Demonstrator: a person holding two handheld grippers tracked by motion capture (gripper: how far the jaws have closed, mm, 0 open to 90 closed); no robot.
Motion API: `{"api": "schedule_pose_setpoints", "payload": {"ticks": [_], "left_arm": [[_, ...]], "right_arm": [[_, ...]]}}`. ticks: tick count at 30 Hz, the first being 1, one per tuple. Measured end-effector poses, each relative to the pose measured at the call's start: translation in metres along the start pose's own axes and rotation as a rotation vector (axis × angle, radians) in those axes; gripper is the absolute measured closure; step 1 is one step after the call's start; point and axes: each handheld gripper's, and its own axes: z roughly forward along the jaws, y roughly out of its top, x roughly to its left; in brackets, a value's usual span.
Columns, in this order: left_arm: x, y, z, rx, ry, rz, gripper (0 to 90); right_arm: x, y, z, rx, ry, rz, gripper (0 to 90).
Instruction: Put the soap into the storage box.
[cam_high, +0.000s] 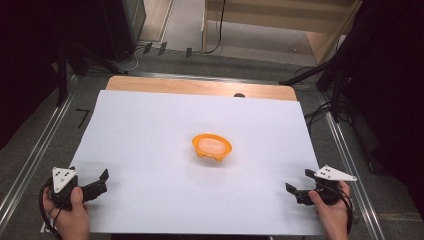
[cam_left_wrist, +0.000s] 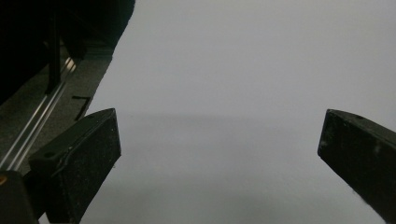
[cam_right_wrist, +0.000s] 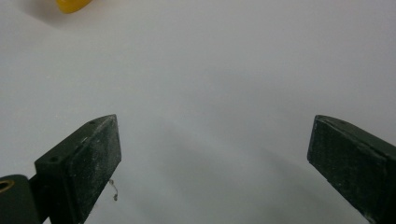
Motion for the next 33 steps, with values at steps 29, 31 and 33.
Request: {"api": "schedule_pose_setpoints", "payload": {"ticks": [29, 31, 33], "left_arm": [[0.000, 0.000, 0.000, 0.000, -0.001, 0.001, 0.0], [0.000, 0.000, 0.000, 0.000, 0.000, 0.001, 0.0], [0.000, 0.000, 0.000, -0.001, 0.000, 0.000, 0.0]], "right_arm": [[-0.018, -0.033, -0.037, -0.159, -0.062, 0.110, 2.9], [-0.018, -0.033, -0.036, -0.151, -0.053, 0.104, 2.9], [-0.017, -0.032, -0.035, -0.141, -0.046, 0.090, 1.6]]}}
